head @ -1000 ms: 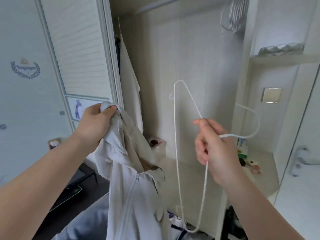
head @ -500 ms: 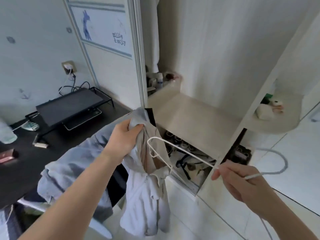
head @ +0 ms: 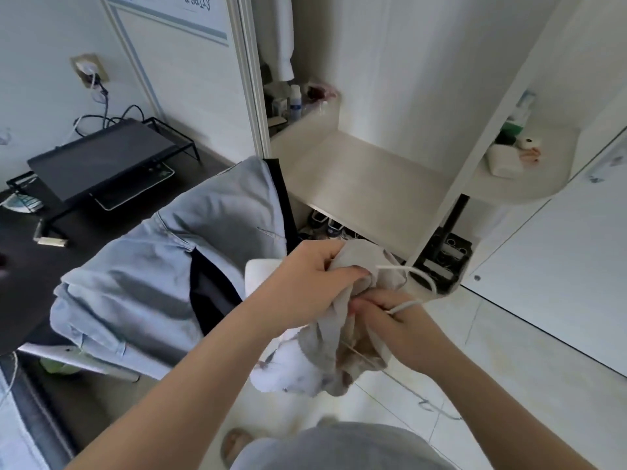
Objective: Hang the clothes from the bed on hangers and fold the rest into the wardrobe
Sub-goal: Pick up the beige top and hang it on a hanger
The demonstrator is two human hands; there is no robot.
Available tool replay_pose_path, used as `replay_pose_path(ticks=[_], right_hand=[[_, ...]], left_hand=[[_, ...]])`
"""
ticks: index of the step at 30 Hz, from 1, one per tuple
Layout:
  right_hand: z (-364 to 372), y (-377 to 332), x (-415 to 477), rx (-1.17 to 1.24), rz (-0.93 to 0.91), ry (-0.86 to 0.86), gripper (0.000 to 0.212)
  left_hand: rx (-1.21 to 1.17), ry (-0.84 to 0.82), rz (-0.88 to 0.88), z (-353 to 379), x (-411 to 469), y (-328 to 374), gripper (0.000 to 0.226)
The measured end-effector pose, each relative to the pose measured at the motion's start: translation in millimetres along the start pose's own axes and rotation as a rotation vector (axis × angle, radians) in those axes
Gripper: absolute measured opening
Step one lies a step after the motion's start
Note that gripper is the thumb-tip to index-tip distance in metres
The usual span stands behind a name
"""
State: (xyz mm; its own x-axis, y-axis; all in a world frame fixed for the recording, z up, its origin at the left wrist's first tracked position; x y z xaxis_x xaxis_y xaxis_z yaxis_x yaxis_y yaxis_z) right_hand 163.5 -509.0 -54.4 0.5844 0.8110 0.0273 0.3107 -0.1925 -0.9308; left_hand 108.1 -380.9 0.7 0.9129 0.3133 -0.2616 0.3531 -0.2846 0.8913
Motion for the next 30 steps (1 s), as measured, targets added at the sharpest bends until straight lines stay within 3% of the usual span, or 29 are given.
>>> replay_pose_path(ticks=[2,5,7,9,12,14,17,23,30], right_hand=[[-5.2,-4.0,-0.3,0.072,-0.059,0.088,0.032],[-12.7,-14.0,-3.7,0.111,-0.141,0.063,0.040],[-19.6,-16.4,-3.6,0.122,-0.146,0.024,0.037],[-26.3,-20.2,-1.4,0.115,-0.147,-0.009,0.037],[-33.1,-28.3,1.7,0.091,-0.213,-0.051,0.043],[-37.0,-30.7,2.8,0.056,-0.258,-0.027,0.039],[-47.2,-26.7,3.1,0.075,-0.247,0.109,0.008],[-73.5,-12.5,-14.4,-0.064,-0.234,0.443,0.020],[-61.9,-18.5,-32.1,-0.289,-0.441,0.599,0.012]], left_hand=[[0.059,-0.023,0.021,2.2,-2.8,3.0,0.014],[0.196,-0.049,0.094,4.4,-11.4,4.8,0.019],[0.304,0.097,0.255,-2.8,-21.3,15.2,0.016],[0.530,0.246,0.431,-7.6,-30.5,28.5,0.028],[0.825,0.208,0.433,-2.3,-25.1,26.6,0.035],[0.795,0.151,0.366,0.2,-19.1,16.1,0.027],[0.625,0.149,0.284,0.4,-16.1,-0.4,0.016],[0.361,0.296,0.190,-11.3,-21.4,-30.6,0.004],[0.221,0.443,0.170,-26.1,-28.8,-37.3,0.004]])
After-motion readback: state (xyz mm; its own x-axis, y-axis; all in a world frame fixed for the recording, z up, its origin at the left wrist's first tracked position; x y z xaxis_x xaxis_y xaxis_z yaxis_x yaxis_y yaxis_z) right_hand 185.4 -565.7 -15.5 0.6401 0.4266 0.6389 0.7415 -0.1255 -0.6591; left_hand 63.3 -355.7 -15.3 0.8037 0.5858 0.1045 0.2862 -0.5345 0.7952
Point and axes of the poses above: each hand's wrist, its own x-axis towards the middle knuckle, its own z-axis out of the palm, y = z × x, the point moved 7 cm from there along x, towards the middle knuckle, and after that the axes turned 6 degrees about -z, right-handed, at the moved point
